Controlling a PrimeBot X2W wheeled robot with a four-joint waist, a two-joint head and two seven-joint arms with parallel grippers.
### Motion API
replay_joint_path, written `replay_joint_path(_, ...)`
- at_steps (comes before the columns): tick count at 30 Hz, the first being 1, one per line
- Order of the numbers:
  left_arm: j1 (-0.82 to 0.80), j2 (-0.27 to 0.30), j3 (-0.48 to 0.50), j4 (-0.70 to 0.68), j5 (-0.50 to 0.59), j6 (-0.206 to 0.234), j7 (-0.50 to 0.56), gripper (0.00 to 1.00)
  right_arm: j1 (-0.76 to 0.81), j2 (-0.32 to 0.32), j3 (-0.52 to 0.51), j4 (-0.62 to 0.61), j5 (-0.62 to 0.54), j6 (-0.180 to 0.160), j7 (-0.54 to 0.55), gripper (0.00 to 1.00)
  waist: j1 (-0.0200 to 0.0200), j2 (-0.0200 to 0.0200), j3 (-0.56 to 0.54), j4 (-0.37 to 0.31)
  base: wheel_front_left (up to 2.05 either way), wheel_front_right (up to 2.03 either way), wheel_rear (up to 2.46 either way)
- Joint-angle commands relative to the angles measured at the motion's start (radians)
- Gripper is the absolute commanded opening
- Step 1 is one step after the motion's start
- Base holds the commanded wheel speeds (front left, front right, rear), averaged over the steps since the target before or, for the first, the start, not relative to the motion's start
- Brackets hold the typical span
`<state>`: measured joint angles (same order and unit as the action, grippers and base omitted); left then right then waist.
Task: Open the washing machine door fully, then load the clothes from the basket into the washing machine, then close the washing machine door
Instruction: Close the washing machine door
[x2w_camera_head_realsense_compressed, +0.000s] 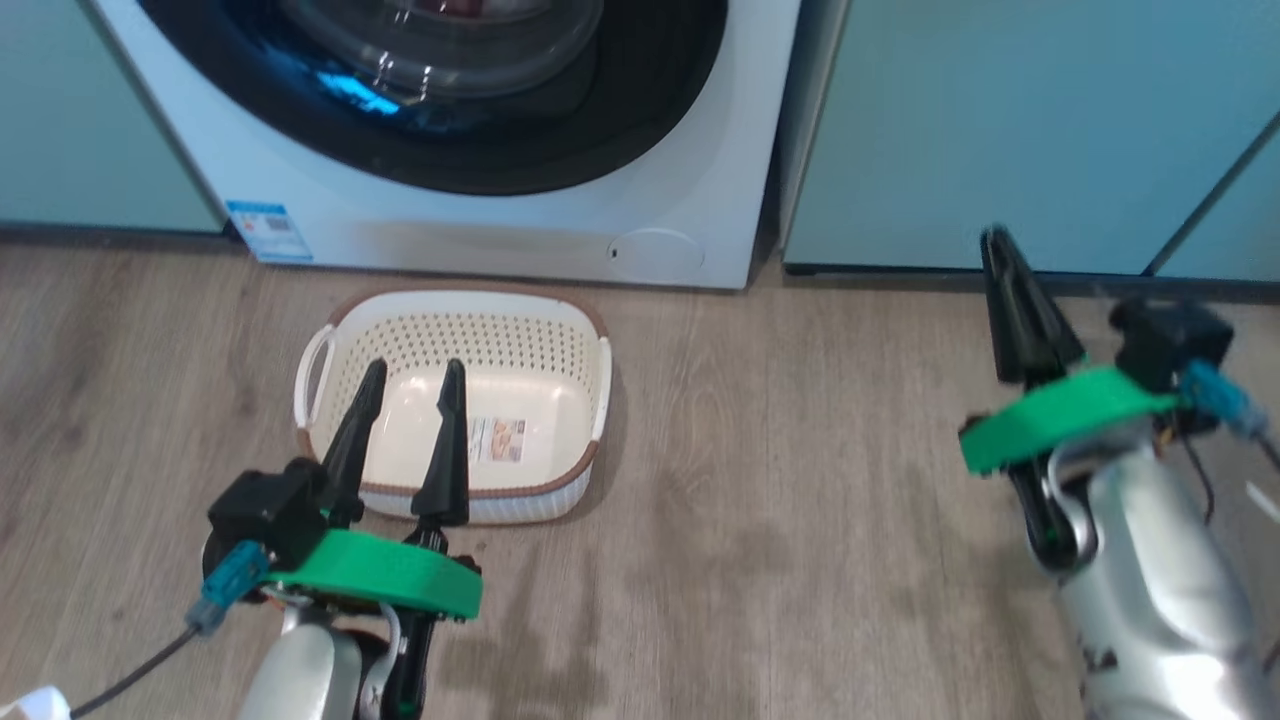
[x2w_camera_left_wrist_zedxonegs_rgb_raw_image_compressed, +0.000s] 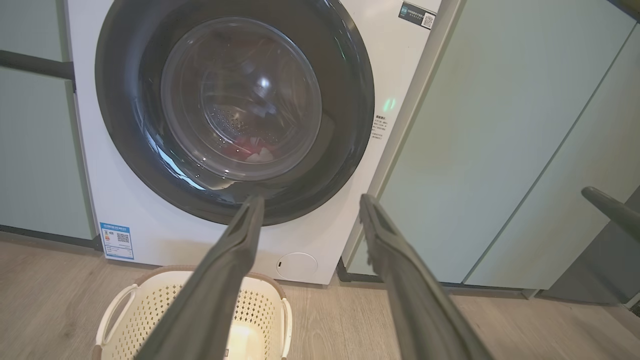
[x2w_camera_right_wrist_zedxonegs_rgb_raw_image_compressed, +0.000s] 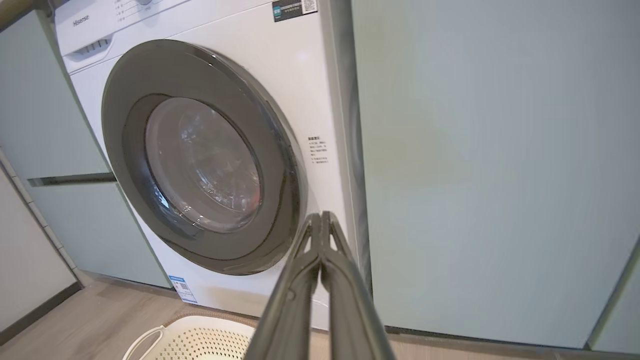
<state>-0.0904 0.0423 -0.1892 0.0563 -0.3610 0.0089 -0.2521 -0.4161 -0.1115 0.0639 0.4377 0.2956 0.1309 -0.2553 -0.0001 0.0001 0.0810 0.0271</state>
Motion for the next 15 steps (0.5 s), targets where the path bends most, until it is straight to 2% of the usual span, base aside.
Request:
replay_joint_path(1, -0.016, 0.008, 0.037, -0.026, -0.006, 0.006, -0.01, 1.0, -0.003, 0.015, 0.007, -0.047, -0.007, 0.0, -0.006, 0.0, 0.0001, -0.0001, -0.019, -0.015, 0.0, 0.0, 0.0)
replay_joint_path(6, 0.007, 0.008, 0.044, -0.007, -0.003, 0.014, -0.01, 1.0, 0.107, 0.04, -0.045, -0.105, -0.028, 0.0, -0.006, 0.0, 0.0001, -0.0001, -0.037, -0.025, 0.0, 0.0, 0.0)
replay_joint_path(15, 0.05, 0.008, 0.04, 0.033, 0.024, 0.026, -0.01, 1.0, 0.229, 0.06, -0.125, -0.141, -0.054, 0.0, -0.006, 0.0, 0.0001, -0.0001, -0.069, -0.031, 0.0, 0.0, 0.0)
